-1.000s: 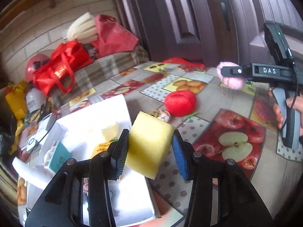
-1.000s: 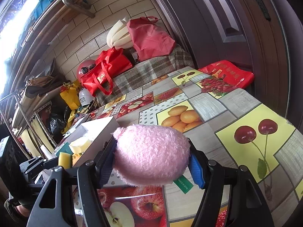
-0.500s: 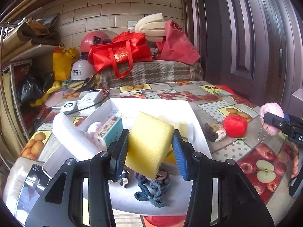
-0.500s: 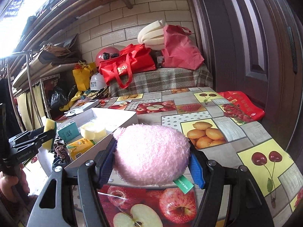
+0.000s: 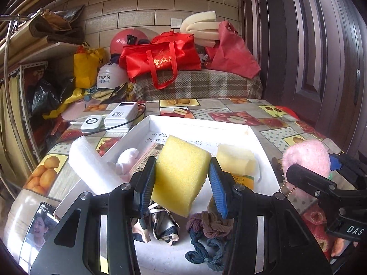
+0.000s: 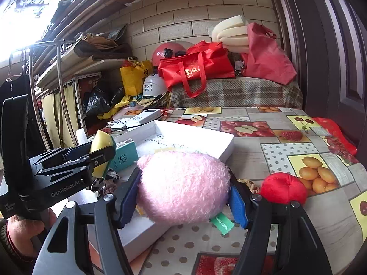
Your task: Organize soft objects
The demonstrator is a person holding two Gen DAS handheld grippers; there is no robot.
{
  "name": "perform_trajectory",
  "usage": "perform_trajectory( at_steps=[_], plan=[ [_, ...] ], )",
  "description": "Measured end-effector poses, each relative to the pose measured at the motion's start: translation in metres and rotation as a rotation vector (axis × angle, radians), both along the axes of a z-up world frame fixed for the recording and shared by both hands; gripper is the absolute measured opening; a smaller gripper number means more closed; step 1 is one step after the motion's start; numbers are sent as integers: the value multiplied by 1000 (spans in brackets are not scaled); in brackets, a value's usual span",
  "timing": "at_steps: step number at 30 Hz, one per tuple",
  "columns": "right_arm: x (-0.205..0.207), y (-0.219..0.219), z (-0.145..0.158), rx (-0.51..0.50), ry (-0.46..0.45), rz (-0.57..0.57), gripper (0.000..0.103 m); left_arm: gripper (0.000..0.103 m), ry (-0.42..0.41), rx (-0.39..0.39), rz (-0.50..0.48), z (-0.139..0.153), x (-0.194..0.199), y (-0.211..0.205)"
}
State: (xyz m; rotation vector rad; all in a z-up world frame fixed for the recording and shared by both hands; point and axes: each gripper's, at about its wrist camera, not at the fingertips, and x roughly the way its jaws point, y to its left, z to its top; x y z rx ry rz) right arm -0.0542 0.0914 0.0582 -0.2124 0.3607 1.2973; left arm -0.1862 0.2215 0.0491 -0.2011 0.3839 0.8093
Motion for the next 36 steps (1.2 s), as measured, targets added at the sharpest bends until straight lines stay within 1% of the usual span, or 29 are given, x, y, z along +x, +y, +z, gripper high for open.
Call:
perform_trajectory(
  at_steps=[3, 5, 7, 9, 10, 12, 15, 18, 20, 21, 23, 25, 27, 28, 29, 30, 31, 32, 33, 34, 35, 36],
  plan=[
    [-19, 15, -1, -29, -80, 63, 69, 45, 14, -29, -9, -2, 4, 9],
    [-29, 28, -4, -82, -115, 118, 69, 45, 14, -54, -2, -4, 4, 15],
    [-26, 42, -10, -153, -92, 153, 69, 45, 10, -95, -3, -5, 3, 23],
    [-20, 57, -19, -242, -44, 180, 69, 45, 27, -102, 19, -6, 6, 25],
    [-16, 61, -23, -264, -19, 190, 69, 45, 34, -95, 25, -6, 7, 25],
    [-9, 65, -24, -264, 3, 174, 69, 45, 51, -75, 38, -6, 9, 24],
    [4, 73, -22, -247, 10, 108, 69, 45, 65, -72, 56, -6, 11, 27],
    [27, 83, -20, -225, 65, 11, 69, 45, 63, -79, 81, -7, 10, 34],
    [37, 86, -19, -204, 93, -26, 68, 45, 67, -75, 108, -7, 10, 38],
    [36, 88, -19, -205, 90, -34, 68, 45, 70, -72, 121, -6, 10, 40],
    [28, 89, -18, -211, 57, -14, 69, 45, 77, -71, 142, -6, 10, 42],
    [14, 84, -14, -187, -3, 14, 70, 45, 79, -66, 157, -6, 9, 43],
    [2, 84, -12, -178, -67, 37, 72, 48, 73, -58, 173, -6, 7, 42],
    [-3, 86, -11, -179, -93, 48, 79, 50, 68, -56, 192, -5, 5, 42],
    [-6, 87, -10, -182, -116, 46, 83, 58, 59, -61, 212, -5, 2, 43],
    [-7, 87, -10, -183, -125, 42, 84, 65, 48, -75, 227, -6, -2, 47],
    [-6, 88, -10, -184, -125, 40, 88, 81, 33, -94, 231, -7, -5, 50],
    [-5, 88, -10, -185, -120, 37, 93, 88, 21, -106, 230, -7, -7, 51],
    [-3, 90, -10, -187, -115, 31, 96, 91, 17, -111, 240, -7, -9, 53],
    [-1, 90, -10, -188, -109, 22, 103, 98, 13, -118, 242, -7, -10, 54],
    [1, 89, -10, -186, -102, 14, 103, 103, 9, -123, 240, -8, -11, 54],
    [2, 89, -10, -181, -97, 5, 103, 103, 5, -124, 240, -8, -11, 54]
  ],
)
